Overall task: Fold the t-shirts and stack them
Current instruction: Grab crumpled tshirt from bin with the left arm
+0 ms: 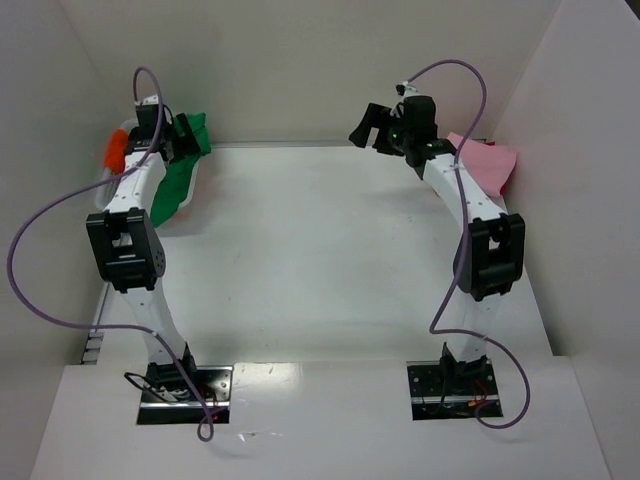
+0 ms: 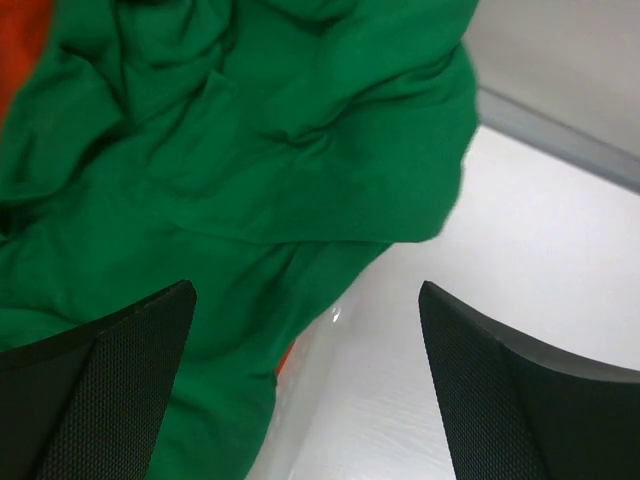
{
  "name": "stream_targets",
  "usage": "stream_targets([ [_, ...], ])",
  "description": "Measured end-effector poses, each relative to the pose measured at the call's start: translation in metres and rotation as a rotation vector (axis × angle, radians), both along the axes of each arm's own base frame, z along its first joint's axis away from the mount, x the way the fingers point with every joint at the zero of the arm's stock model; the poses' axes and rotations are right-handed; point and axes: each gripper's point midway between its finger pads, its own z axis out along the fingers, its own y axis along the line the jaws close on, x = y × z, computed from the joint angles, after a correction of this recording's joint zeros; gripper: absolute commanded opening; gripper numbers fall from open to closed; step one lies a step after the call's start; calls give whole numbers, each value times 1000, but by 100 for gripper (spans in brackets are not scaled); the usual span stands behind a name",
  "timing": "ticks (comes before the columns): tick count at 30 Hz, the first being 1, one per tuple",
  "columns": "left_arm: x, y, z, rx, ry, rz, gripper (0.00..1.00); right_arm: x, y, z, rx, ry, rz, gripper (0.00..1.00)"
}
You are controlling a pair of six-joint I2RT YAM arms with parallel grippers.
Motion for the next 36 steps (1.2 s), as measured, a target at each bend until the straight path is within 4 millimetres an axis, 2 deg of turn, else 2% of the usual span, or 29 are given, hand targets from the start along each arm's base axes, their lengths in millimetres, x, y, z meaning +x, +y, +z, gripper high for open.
stream_targets([
  [4,10,1,-32,-43,31,-2,100,1,1,-11,0,28,4,100],
  [7,26,5,-49,-75,22,7,97,2,2,-17,0,42,7,100],
  [10,40,8,-55,-108,-3,26,96,2,3,-22,2,55,10,100],
  [14,50,11,-52,-138,-46,50,86,3,4,-26,5,69,9,100],
  [20,62,26,-41,-189,-133,100,47,3,4,-27,17,80,-1,100],
  [22,64,31,-40,-200,-151,103,29,4,4,-29,22,86,-7,100],
  [24,66,33,-39,-207,-162,95,18,7,5,-32,26,92,-12,100],
  [25,66,34,-39,-210,-167,91,4,8,5,-34,29,99,-14,100],
  [26,67,33,-39,-210,-166,81,0,9,6,-36,33,104,-17,100],
  [32,69,22,-33,-219,-164,3,0,15,9,-42,42,120,-9,100],
  [36,69,5,-11,-219,-153,-133,0,20,11,-23,53,81,-2,100],
])
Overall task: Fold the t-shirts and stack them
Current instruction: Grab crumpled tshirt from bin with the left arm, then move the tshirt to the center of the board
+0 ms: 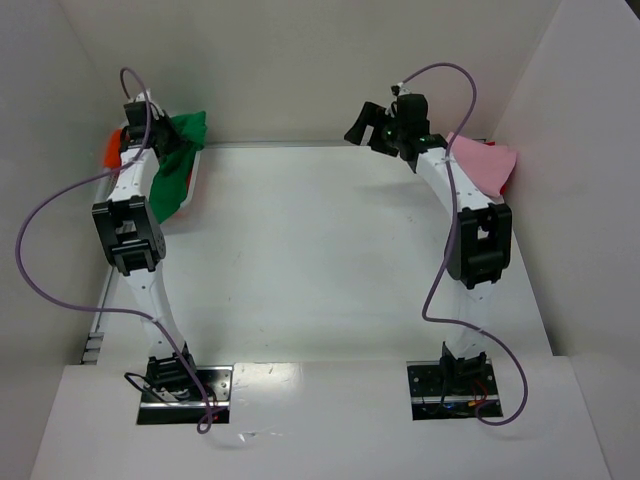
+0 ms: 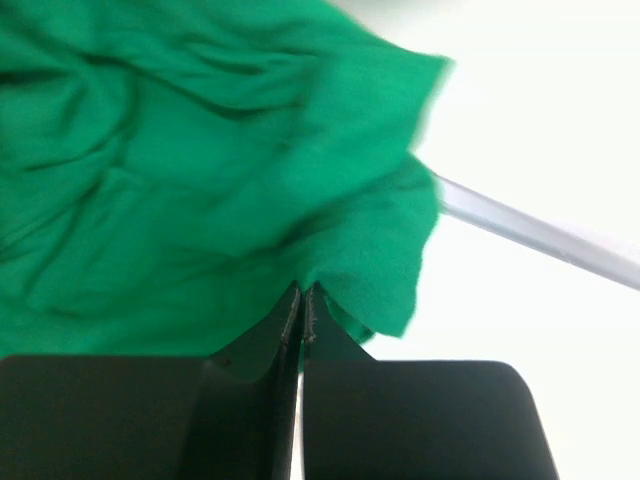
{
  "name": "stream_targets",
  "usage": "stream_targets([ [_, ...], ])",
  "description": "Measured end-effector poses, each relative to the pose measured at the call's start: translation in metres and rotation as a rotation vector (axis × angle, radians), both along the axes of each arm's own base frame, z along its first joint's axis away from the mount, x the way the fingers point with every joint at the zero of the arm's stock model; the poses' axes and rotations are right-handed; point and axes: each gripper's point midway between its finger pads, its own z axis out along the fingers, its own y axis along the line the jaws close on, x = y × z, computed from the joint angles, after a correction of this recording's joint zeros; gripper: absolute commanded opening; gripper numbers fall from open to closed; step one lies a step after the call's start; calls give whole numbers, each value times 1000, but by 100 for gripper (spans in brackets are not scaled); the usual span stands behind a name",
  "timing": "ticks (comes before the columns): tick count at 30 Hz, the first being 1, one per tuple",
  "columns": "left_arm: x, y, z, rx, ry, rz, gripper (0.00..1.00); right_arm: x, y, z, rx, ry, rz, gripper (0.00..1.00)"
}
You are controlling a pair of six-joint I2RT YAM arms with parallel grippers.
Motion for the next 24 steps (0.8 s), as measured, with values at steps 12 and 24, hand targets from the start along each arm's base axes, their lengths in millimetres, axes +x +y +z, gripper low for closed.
stream_targets([
  [12,-46,-128,205,170,-257,-349,0,9,9,51,14,-136,37,100],
  [24,-225,-346,372,158,-613,-799,0,-56,-16,124,-15,-274,-32,100],
])
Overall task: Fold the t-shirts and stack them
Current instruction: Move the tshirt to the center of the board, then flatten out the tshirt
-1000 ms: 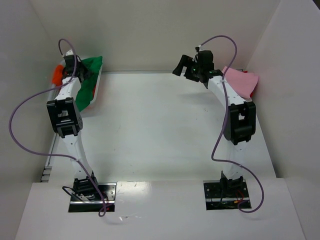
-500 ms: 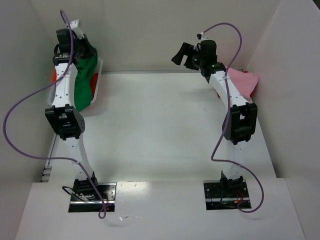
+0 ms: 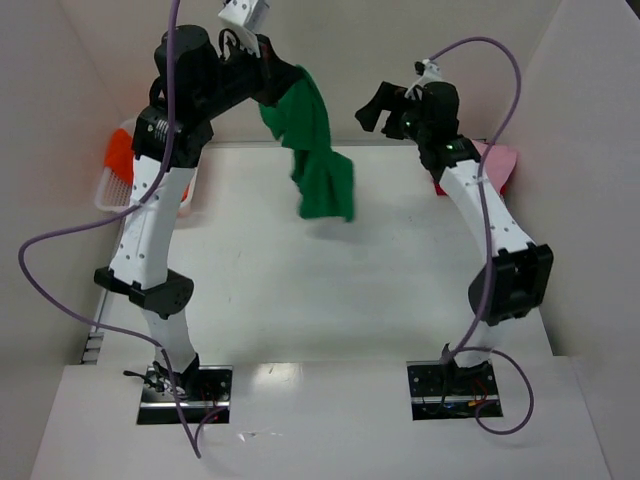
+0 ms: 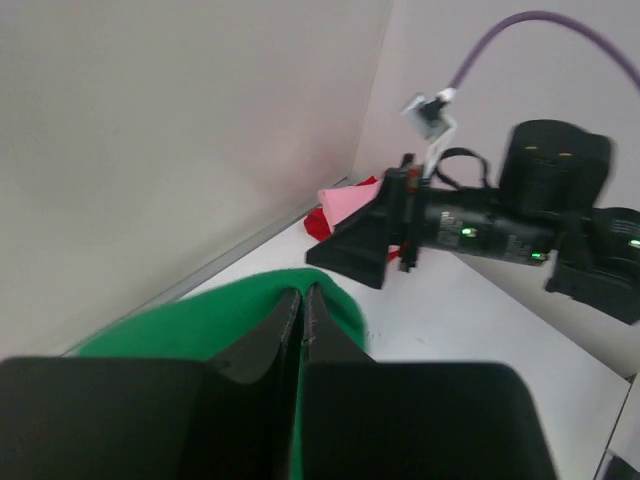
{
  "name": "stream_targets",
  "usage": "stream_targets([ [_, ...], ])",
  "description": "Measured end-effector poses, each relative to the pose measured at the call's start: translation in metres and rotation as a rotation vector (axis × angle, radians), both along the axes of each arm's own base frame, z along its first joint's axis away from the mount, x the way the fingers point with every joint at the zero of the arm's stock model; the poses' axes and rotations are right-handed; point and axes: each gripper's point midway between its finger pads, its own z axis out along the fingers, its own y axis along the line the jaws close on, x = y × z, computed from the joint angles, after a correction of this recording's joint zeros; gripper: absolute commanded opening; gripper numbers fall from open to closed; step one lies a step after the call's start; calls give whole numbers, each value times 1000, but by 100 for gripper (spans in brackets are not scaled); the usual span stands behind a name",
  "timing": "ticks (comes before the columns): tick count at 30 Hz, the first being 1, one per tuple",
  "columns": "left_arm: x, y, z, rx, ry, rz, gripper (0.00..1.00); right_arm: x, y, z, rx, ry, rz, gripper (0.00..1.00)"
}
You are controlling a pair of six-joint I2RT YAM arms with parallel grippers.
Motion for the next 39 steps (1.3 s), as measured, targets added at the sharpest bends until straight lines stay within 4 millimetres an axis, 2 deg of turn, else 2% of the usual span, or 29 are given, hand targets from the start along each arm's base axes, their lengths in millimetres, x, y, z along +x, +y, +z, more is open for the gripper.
stream_targets([
  [3,-13,-4,2,13,-1,12,0,-35,-13,36,7,-82,-24,100],
  [5,-9,-5,-6,24,19,27,0,-60,-20,57,18,-137,-25,100],
  [7,3,-8,-25,44,61,48,0,-87,-25,65,26,-172,-18,100],
  [9,18,-14,-46,64,107,67,0,-109,-29,64,33,-186,-11,100],
  [11,31,-18,-68,76,161,86,0,-118,-31,57,34,-176,-11,100],
  [12,40,-22,-86,93,198,96,0,-119,-32,54,32,-169,-15,100],
  [14,53,-26,-122,126,272,112,0,-118,-36,30,15,-115,-39,100],
  [16,60,-29,-167,168,370,121,0,-118,-40,7,-5,-54,-60,100],
  [17,61,-29,-200,204,437,126,0,-118,-42,-2,-13,-30,-70,100],
  [21,56,-23,-277,279,589,157,0,-121,-47,-36,-41,58,-87,100],
  [23,43,-11,-326,338,687,188,0,-125,-45,-47,-46,84,-66,100],
  [25,33,-3,-348,359,738,213,0,-129,-40,-59,-54,110,-28,100],
  [28,22,8,-355,361,765,235,0,-140,-29,-87,-74,171,27,100],
  [30,23,10,-343,331,747,245,0,-149,-14,-104,-99,210,73,100],
  [33,31,15,-315,269,677,266,0,-171,27,-128,-145,261,195,100],
  [35,35,18,-305,246,657,285,0,-184,48,-140,-167,288,258,100],
  [39,45,27,-299,230,639,318,0,-195,70,-168,-214,347,309,100],
])
